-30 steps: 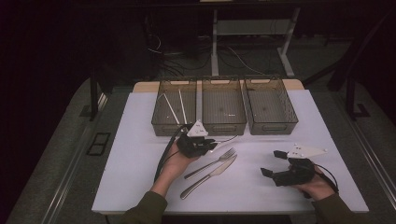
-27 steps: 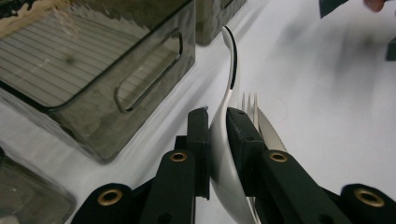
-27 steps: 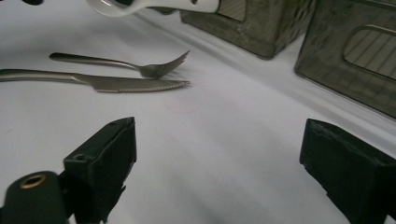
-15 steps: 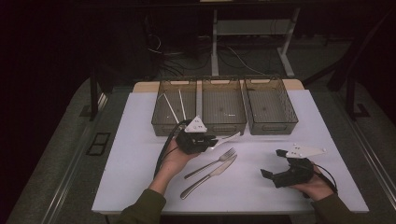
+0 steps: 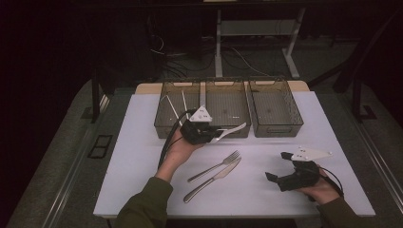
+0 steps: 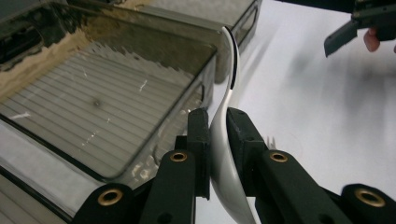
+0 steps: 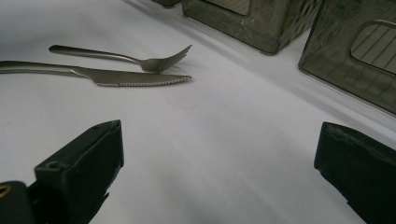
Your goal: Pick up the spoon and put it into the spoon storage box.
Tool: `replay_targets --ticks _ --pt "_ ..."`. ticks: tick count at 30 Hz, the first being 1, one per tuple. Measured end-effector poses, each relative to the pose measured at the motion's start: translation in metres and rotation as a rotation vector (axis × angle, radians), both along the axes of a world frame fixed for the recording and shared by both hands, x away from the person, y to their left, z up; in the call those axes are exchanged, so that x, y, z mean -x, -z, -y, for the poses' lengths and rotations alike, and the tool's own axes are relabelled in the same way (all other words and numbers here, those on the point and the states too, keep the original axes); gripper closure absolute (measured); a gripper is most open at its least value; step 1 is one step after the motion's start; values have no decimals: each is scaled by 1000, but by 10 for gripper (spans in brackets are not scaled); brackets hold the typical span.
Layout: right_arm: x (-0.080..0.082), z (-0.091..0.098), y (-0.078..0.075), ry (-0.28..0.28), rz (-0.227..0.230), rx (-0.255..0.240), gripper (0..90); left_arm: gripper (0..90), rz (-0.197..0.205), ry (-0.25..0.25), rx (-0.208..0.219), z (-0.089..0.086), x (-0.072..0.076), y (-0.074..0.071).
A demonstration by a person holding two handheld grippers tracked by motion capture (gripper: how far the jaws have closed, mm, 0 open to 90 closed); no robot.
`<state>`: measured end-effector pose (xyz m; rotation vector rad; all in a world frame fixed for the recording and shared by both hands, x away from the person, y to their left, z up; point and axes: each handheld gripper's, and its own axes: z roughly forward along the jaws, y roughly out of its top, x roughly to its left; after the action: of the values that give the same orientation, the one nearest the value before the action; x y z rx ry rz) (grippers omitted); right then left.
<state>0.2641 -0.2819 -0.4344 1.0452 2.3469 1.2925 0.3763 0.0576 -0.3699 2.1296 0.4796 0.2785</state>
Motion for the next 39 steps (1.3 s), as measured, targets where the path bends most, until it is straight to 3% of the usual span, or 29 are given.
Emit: replay_targets --ticks 15,17,23,26,27,33,39 --pt "0 1 0 4 5 -4 15 793 22 -40 -24 9 -42 -21" --pt "0 1 0 2 6 -6 15 793 23 -47 -22 12 -46 -20" --pt "0 1 -1 2 8 -6 15 792 30 -58 -66 20 -59 -13" --pt "0 2 -1 2 10 -6 15 791 24 -75 -62 23 -63 -8" --pt "0 2 -1 2 11 -6 15 791 28 -70 -84 23 -64 -7" --pt "0 2 -1 1 13 -7 15 782 16 -88 -109 27 -70 -1" --pt "0 2 -1 3 12 -8 15 720 15 -112 -96 29 -71 1"
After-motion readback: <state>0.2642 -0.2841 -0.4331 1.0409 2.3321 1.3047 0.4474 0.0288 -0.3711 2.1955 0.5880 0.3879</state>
